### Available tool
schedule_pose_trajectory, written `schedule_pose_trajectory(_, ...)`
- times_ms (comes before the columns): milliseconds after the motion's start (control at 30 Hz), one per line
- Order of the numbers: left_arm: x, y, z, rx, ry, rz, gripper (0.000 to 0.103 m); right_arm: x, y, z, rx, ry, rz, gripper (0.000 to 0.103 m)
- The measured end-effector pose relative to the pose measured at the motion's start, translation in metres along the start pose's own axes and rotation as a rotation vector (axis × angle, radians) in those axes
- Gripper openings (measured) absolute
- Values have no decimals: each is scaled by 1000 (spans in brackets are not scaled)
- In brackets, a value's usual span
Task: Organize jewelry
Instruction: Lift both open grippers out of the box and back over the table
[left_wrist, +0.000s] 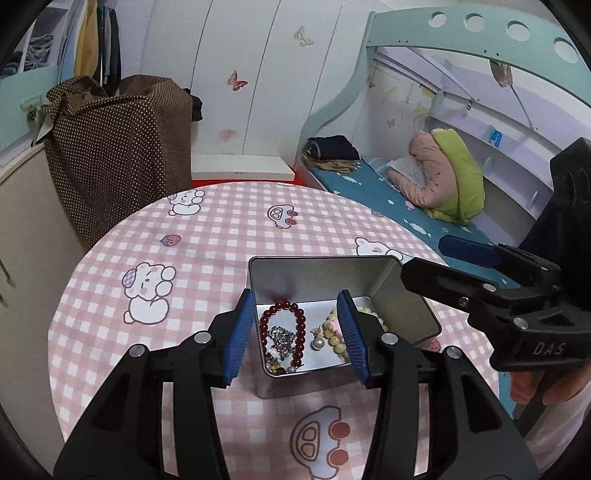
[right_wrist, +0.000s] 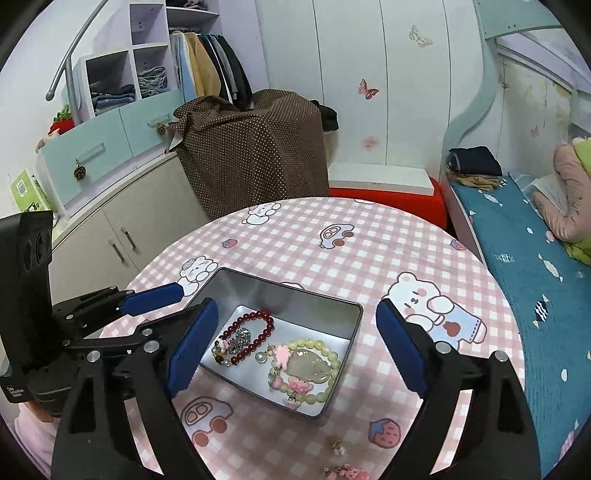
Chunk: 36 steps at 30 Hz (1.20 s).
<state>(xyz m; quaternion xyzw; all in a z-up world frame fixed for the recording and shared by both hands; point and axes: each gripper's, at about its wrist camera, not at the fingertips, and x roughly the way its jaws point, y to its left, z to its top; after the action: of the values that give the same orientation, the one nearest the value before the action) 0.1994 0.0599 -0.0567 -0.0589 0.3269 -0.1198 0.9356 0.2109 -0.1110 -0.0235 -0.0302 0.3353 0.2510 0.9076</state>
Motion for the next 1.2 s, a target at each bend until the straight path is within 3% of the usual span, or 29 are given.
schedule_pose_trajectory(100, -3, 0, 0, -1, -12, 3, 57, -2, 1, -1, -10, 3, -5, 89)
schedule_pose_trajectory(300, -9, 3, 1, -36, -25, 15, 59, -8, -1, -7, -11, 10, -17, 91)
schedule_pose_trajectory(633, -20, 1, -6, -14, -38, 46, 74, -28, -15, -18, 18, 2, -65, 95)
schedule_pose_trajectory(800, -29, 3, -16, -2, -41, 68, 88, -39, -28, -35, 20, 18, -133, 95)
schedule_pose_trajectory(967, -35, 5, -27, 2, -33, 80, 92, -51, -38, -53, 42, 15, -106, 95)
schedule_pose_trajectory(1200, -35, 7, -46, 10, 8, 94, 93, -63, -33, -87, -31, -72, -129, 95)
